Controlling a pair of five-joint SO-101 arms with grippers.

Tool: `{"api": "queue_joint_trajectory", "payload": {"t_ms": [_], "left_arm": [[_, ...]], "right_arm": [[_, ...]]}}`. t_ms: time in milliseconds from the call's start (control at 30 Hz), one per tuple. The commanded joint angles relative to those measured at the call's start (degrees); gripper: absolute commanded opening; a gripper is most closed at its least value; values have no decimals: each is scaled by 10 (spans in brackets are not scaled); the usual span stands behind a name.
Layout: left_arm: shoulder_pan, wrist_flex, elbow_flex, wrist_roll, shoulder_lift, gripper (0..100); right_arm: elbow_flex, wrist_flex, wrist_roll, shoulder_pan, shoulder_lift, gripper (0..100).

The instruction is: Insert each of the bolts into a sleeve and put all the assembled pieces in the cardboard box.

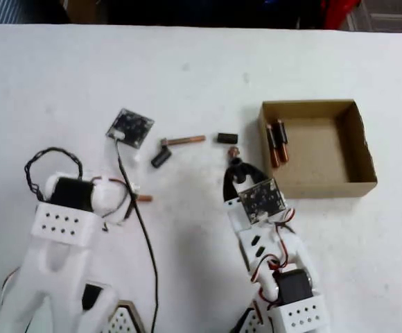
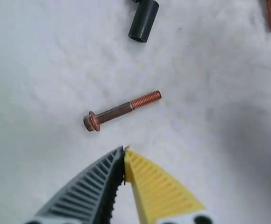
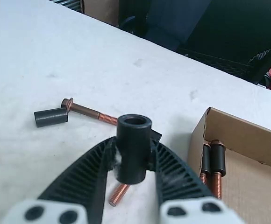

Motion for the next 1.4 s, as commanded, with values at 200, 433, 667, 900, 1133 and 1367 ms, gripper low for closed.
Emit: {"api": "queue_joint_trajectory", "payload": {"t_ms": [200,433,667,900,1133,1367], "left_arm": [[8,66,-7,9,-15,22],[8,61,-40,222,-15,23],[5,40,-40,324,-15,31],[7,24,-31,385,-15,236],[4,-24,-8,425,-15,203],[4,-108,49,486,-15,200]], "right_arm": [[4,0,-2,6,-6,16],[4,0,-2,5,-6,16],[4,0,-3,5,-4,16],[4,0,-4,6,-3,16],[4,0,-4,6,-3,16],[4,20,-3,6,-6,16]]}}
